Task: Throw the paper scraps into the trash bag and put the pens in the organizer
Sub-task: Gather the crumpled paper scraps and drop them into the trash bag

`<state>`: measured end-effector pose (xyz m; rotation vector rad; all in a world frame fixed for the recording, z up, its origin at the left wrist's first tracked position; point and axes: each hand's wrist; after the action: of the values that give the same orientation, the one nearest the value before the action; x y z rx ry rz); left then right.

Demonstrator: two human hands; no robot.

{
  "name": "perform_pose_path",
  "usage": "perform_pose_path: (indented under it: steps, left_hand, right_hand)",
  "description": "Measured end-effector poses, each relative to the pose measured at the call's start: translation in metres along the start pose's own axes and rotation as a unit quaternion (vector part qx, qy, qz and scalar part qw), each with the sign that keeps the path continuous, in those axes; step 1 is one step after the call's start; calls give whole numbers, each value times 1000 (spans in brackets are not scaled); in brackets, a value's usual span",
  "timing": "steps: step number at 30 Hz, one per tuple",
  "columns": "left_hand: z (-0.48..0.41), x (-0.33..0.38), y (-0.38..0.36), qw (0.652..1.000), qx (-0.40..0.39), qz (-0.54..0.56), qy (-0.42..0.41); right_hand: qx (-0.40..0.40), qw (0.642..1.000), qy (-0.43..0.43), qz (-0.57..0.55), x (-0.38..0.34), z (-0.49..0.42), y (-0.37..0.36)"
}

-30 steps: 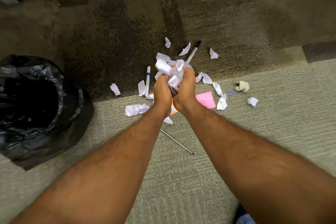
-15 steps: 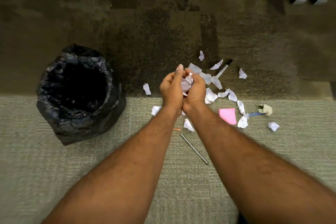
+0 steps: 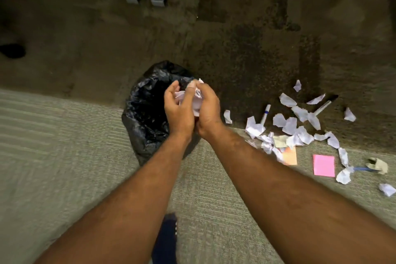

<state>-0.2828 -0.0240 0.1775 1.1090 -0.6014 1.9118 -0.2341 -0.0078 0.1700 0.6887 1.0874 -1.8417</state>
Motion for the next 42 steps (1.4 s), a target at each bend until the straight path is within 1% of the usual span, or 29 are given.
perform_pose_path:
  steps: [3,5,7,10,12,14,17,20,22,24,26,28,30,32,35,39,42]
  left_hand:
    - [-18,9,44,1000,-3,-3,-2]
    - [-27,11,73,999,-3,-40,-7]
    - [-34,11,99,998,-7,-60,6]
    - [-38,14,119,995,-26,-80,48]
    - [-35,20,118,993,-25,-105,54]
    - [-32,20,111,991,-41,-121,36]
    - [-30,11,92,986,-71,-149,9]
    - [-19,-5,58,971,-106,-211,-41]
    - [-7,-16,37,947,-113,-279,-109]
    - [3,-34,12,912,-136,-341,-181]
    - [12,-51,-9,877,-176,-391,-216]
    - [18,-68,-26,839,-208,-447,-232]
    - [22,-86,-40,802,-239,-503,-217]
    - [24,-105,-53,768,-264,-556,-177]
    - [21,-134,-69,727,-281,-612,-137]
    - [10,-167,-90,688,-288,-654,-122]
    - [2,-190,-104,677,-265,-682,-85]
  right_hand:
    - [-36,995,33,86,6,-2,-22]
    - [-57,983,56,166,11,-1,-26]
    - [-67,966,72,241,13,0,-20]
    - [-59,955,86,279,12,0,-1]
    - [-41,950,104,291,12,-2,15]
    - [-28,946,112,302,12,-4,32]
    - [-29,938,116,325,11,-4,60]
    - [-16,909,139,393,8,1,101]
    - [-18,869,152,470,5,4,133]
    - [-20,832,141,536,-1,9,174]
    - [-8,819,113,562,-8,13,213]
    - [7,810,103,577,-14,15,247]
    - [15,804,87,588,-20,15,279]
    - [24,803,59,593,-24,16,306]
    - [33,802,33,595,-22,15,342]
    - [13,794,23,607,-12,9,375]
    - [-1,788,23,616,-3,0,391]
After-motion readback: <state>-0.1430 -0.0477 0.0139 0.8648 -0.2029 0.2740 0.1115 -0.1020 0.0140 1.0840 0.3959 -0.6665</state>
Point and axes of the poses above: each hand's wrist, its own z-axis away from the middle knuckle, its own y-axis out of the back of the hand, x = y × z, and after that the axes turned 10 degrees about y, right-handed
